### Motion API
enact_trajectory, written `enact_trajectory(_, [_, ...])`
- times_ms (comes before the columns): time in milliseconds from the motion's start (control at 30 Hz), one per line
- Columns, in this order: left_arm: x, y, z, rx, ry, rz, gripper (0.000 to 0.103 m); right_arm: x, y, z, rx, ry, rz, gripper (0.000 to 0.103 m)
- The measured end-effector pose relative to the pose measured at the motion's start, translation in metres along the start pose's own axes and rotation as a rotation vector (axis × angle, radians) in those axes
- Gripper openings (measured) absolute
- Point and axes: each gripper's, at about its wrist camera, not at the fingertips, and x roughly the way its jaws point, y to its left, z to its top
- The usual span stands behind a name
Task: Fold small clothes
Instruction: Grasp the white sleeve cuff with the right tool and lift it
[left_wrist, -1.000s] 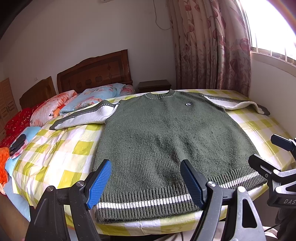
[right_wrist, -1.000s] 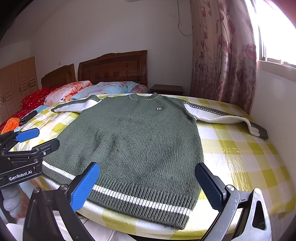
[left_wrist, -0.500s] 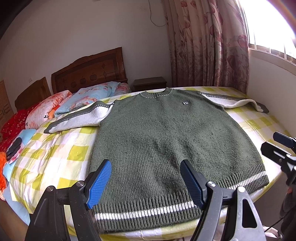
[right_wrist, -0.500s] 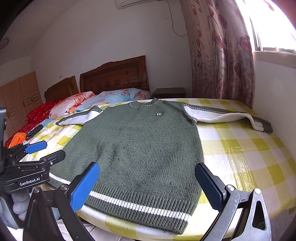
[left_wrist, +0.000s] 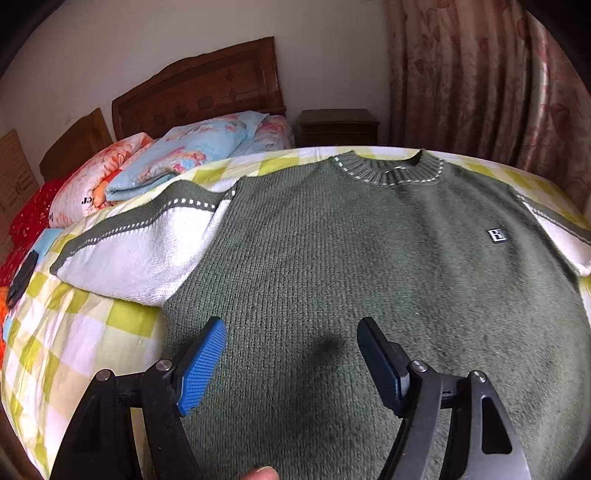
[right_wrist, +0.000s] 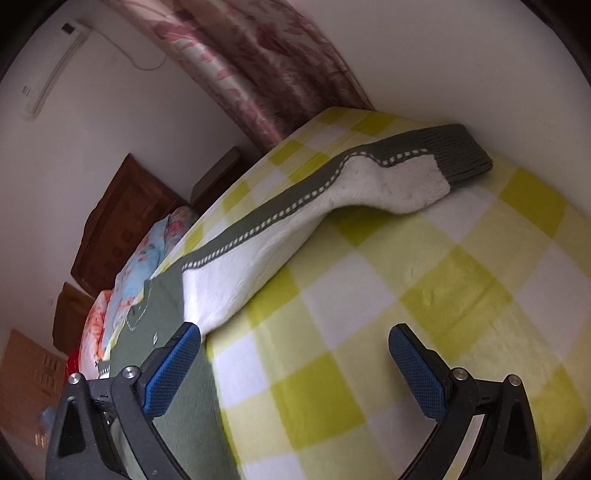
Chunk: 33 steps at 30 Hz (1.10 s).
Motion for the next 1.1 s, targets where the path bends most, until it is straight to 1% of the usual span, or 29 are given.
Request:
enact_trajectory(33, [0.007,0.004,-0.003,-0.014,0.018,-0.007,0.076,0.008,-0.003,0.011,0.031,-0.009,0.002,0.103])
enact_trajectory(67, [0.007,0.009,-0.004,-0.041,0.001,-0.037,0.076,0.016,-0.005,0.02,0.059,-0.019,-0.001,0.103])
enact_trajectory(133, [0.011,0.016,-0.005,-0.069,0.022,-0.068,0.077,0.031,-0.009,0.036,0.115,-0.032,0.013,0.103])
enact_trajectory(167, [0.012,0.017,-0.007,-0.085,0.016,-0.08,0.078,0.035,-0.009,0.043,0.133,-0.056,0.016,0.103])
enact_trajectory(233, [0.015,0.021,-0.007,-0.102,0.029,-0.089,0.088,0.043,-0.011,0.054,0.173,-0.088,0.013,0.103])
enact_trajectory(267, [0.017,0.023,-0.007,-0.107,0.035,-0.096,0.09,0.044,-0.014,0.06,0.194,-0.103,0.003,0.103])
enact_trajectory(333, [0.016,0.022,-0.008,-0.082,0.044,-0.113,0.092,0.044,-0.023,0.066,0.248,-0.131,-0.017,0.103])
enact_trajectory(400, [0.015,0.022,-0.007,-0.085,0.055,-0.116,0.093,0.041,-0.039,0.069,0.334,-0.16,-0.021,0.101])
enact_trajectory(467, [0.017,0.021,-0.004,-0.089,0.077,-0.121,0.099,0.038,-0.049,0.069,0.386,-0.19,-0.02,0.103])
enact_trajectory(500, [0.019,0.02,-0.002,-0.085,0.089,-0.126,0.103,0.034,-0.048,0.07,0.375,-0.217,-0.031,0.103])
enact_trajectory(533, [0.021,0.019,-0.001,-0.079,0.093,-0.123,0.103,0.029,-0.039,0.072,0.332,-0.247,-0.054,0.103])
enact_trajectory(600, [0.021,0.019,-0.001,-0.08,0.089,-0.124,0.103,0.016,-0.005,0.073,0.181,-0.305,-0.097,0.103])
enact_trajectory(667, [0.02,0.02,-0.002,-0.079,0.085,-0.133,0.103,0.006,0.046,0.07,-0.011,-0.353,-0.105,0.103])
enact_trajectory(733, [0.019,0.021,-0.002,-0.081,0.082,-0.138,0.103,0.001,0.112,0.054,-0.238,-0.395,-0.097,0.103])
enact_trajectory(767, [0.019,0.021,-0.002,-0.081,0.082,-0.139,0.103,0.003,0.144,0.041,-0.358,-0.393,-0.069,0.103])
enact_trajectory(800, [0.019,0.021,-0.002,-0.079,0.082,-0.137,0.103,0.008,0.177,0.025,-0.488,-0.367,-0.031,0.103])
enact_trajectory(833, [0.019,0.021,-0.003,-0.076,0.083,-0.135,0.103,0.016,0.207,0.007,-0.61,-0.313,0.007,0.103])
enact_trajectory(867, [0.019,0.022,-0.003,-0.076,0.083,-0.135,0.103,0.024,0.231,-0.011,-0.705,-0.237,0.061,0.103])
enact_trajectory(900, [0.019,0.022,-0.003,-0.077,0.083,-0.136,0.103,0.031,0.248,-0.027,-0.764,-0.164,0.121,0.103])
enact_trajectory(933, [0.019,0.022,-0.003,-0.077,0.083,-0.137,0.103,0.033,0.258,-0.04,-0.795,-0.128,0.162,0.103])
enact_trajectory(967, [0.018,0.022,-0.003,-0.078,0.083,-0.137,0.103,0.032,0.262,-0.051,-0.811,-0.128,0.186,0.103])
enact_trajectory(1033, [0.018,0.022,-0.003,-0.079,0.082,-0.138,0.103,0.028,0.257,-0.059,-0.786,-0.12,0.214,0.103])
enact_trajectory(1100, [0.018,0.023,-0.003,-0.081,0.081,-0.14,0.103,0.031,0.239,-0.056,-0.71,-0.092,0.22,0.103])
